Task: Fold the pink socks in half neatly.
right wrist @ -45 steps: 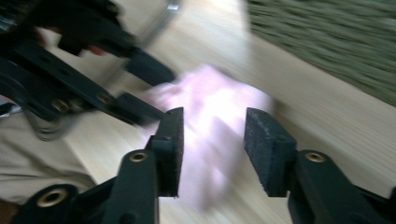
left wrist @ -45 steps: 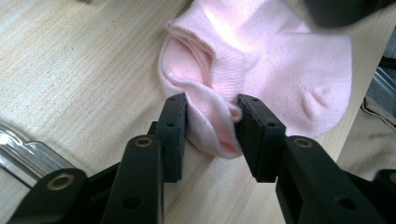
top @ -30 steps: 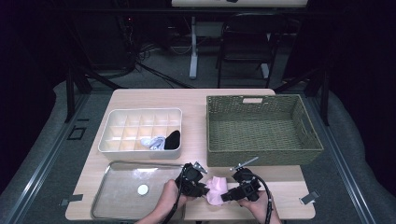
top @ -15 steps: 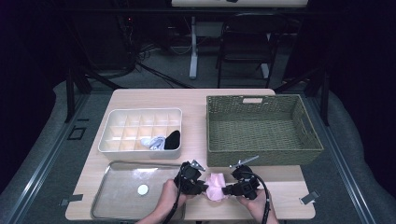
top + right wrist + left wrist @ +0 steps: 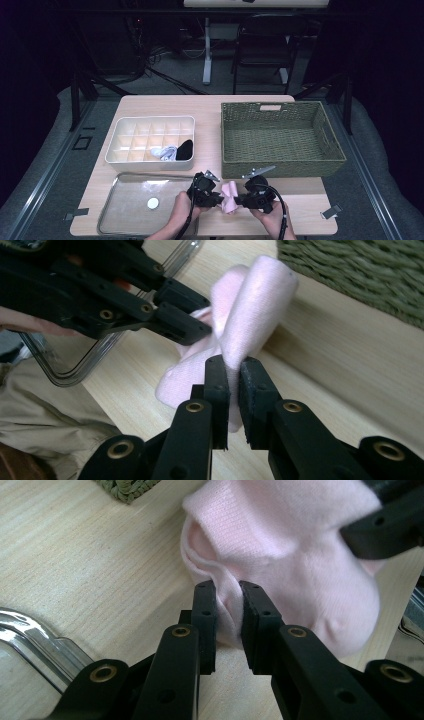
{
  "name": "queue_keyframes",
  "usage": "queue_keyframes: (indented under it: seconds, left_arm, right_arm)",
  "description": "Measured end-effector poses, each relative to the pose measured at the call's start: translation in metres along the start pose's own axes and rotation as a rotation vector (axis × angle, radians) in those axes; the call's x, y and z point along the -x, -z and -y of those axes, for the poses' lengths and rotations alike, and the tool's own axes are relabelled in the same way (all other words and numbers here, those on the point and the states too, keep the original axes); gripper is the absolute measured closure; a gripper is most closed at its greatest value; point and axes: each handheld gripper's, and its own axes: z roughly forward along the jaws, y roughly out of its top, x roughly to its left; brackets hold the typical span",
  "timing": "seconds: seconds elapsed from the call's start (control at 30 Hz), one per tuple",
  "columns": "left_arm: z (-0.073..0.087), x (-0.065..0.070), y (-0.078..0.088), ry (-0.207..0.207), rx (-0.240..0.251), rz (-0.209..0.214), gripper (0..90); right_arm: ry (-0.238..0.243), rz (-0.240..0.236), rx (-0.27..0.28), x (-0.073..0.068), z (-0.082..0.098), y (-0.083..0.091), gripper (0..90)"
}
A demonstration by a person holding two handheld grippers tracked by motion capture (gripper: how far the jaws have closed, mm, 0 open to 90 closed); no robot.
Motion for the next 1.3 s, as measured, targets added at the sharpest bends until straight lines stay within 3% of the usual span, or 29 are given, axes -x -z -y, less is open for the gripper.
queue_keyframes:
  seconds: [0.23, 0.37, 0.53, 0.57, 0.63, 0.8, 0.87, 0.93, 1.03, 1.17, 1.3]
  left_arm:
    - [0.000, -0.001, 0.000, 0.002, -0.002, 0.009, 78.1]
    - [0.001, -0.005, 0.000, 0.011, -0.008, 0.042, 77.5]
    - [0.000, -0.008, 0.002, 0.004, -0.025, 0.057, 74.2]
    - [0.000, -0.009, 0.003, 0.006, -0.032, 0.056, 72.9]
    - [-0.001, -0.011, 0.005, 0.018, -0.039, 0.060, 68.5]
    - [-0.004, -0.014, 0.017, 0.039, -0.002, 0.043, 58.1]
    - [-0.005, -0.015, 0.022, 0.049, 0.015, 0.037, 53.9]
    - [-0.007, -0.015, 0.027, 0.072, 0.048, 0.035, 53.2]
    - [-0.011, -0.016, 0.032, 0.071, 0.069, 0.042, 52.0]
    - [-0.014, -0.013, 0.029, 0.077, 0.092, 0.049, 50.1]
    - [-0.016, -0.015, 0.017, 0.081, 0.071, 0.026, 50.8]
  right_arm:
    - [0.059, 0.002, -0.011, -0.015, -0.002, -0.013, 83.3]
    - [0.091, 0.015, -0.022, -0.019, -0.003, -0.020, 82.8]
    - [0.092, 0.026, -0.040, -0.020, -0.002, -0.028, 82.4]
    - [0.074, 0.018, -0.025, -0.021, -0.002, -0.029, 82.4]
    - [0.090, 0.024, -0.032, -0.020, -0.002, -0.030, 82.3]
    - [0.076, 0.027, -0.025, -0.020, -0.002, -0.033, 81.9]
    - [0.093, 0.032, -0.042, -0.020, -0.003, -0.032, 81.8]
    - [0.089, 0.037, -0.034, -0.021, -0.003, -0.033, 81.7]
    - [0.074, 0.039, -0.026, -0.023, -0.003, -0.035, 81.8]
    - [0.087, 0.042, -0.031, -0.026, -0.004, -0.036, 81.6]
    - [0.086, 0.055, -0.032, -0.028, -0.005, -0.036, 80.3]
